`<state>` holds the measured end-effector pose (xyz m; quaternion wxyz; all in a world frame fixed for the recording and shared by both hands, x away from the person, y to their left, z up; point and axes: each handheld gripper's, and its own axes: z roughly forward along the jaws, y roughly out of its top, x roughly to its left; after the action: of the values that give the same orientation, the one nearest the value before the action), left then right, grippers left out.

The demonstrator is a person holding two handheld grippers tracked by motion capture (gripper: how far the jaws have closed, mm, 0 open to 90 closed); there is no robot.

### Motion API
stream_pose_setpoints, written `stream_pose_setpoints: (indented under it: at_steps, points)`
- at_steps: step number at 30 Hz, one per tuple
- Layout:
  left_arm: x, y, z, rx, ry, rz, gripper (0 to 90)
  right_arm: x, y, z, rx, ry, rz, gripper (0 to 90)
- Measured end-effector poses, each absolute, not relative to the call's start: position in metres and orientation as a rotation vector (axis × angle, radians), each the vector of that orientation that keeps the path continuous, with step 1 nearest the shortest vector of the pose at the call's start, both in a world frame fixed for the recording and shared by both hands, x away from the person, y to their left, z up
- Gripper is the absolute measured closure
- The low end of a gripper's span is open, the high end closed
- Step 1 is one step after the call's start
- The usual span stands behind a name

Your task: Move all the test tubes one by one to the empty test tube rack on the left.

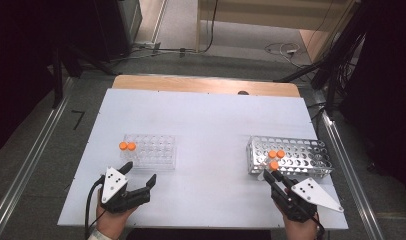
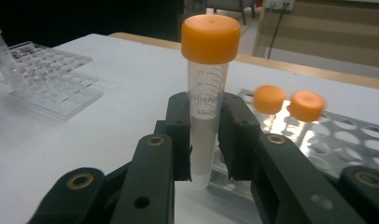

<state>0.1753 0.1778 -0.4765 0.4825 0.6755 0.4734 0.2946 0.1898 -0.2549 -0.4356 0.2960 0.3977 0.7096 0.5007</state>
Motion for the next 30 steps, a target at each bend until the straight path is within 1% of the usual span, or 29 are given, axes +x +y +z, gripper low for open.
stream_pose_setpoints:
  at_steps: [12,19,21,30]
  points:
    - [0.175,0.167,-0.475,1.644,1.13,0.694,16.4,0.202,-0.201,-0.454,0.949,2.073,1.344,72.7]
    - [0.177,0.158,-0.471,1.649,1.101,0.668,16.5,0.213,-0.176,-0.458,0.917,2.138,1.37,72.7]
    - [0.178,0.158,-0.468,1.646,1.089,0.66,18.4,0.216,-0.169,-0.459,0.912,2.153,1.379,72.7]
    - [0.181,0.148,-0.459,1.661,1.066,0.638,18.6,0.222,-0.134,-0.464,0.854,2.244,1.402,72.7]
